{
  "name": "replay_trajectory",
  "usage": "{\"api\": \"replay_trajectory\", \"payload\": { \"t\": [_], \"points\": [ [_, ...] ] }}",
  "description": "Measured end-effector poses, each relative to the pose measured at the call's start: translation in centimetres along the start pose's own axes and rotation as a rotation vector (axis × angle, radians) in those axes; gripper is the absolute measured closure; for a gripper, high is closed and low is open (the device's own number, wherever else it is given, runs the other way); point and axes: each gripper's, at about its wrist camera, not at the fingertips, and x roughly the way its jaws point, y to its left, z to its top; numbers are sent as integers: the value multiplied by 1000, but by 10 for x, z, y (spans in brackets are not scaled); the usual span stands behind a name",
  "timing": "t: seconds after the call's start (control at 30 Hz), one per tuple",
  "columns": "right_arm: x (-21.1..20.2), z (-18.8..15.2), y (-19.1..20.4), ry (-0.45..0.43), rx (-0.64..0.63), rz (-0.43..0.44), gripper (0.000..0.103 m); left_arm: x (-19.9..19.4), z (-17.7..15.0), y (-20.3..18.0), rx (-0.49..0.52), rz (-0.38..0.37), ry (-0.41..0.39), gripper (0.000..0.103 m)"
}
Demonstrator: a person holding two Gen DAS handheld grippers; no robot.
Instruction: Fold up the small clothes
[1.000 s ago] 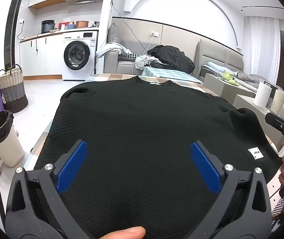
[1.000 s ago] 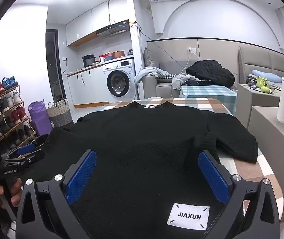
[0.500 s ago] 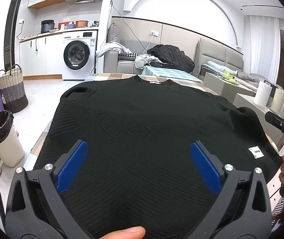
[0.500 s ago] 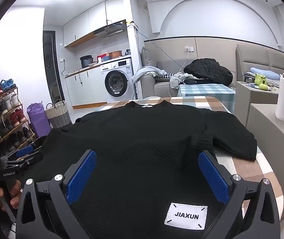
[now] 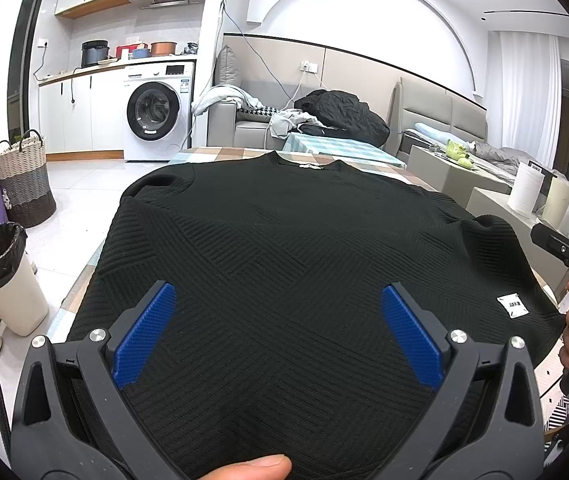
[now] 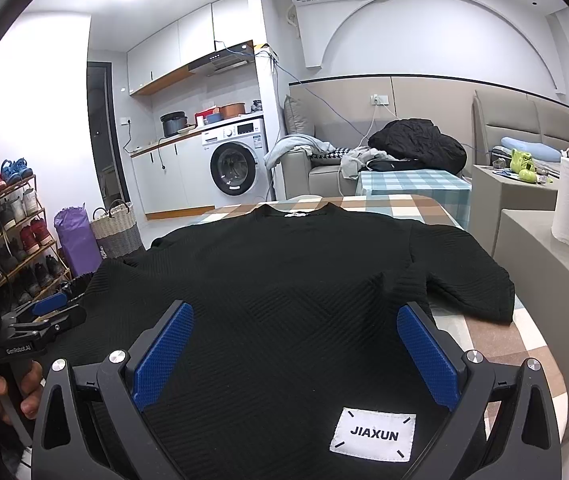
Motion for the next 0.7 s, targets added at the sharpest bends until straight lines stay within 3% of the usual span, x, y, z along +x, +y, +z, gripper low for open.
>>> {"api": "replay_trajectory", "payload": {
  "t": [0.7],
  "points": [
    [1, 2, 0, -1, 1, 0, 0, 3, -2, -1, 5, 1, 4, 1]
  ]
}}
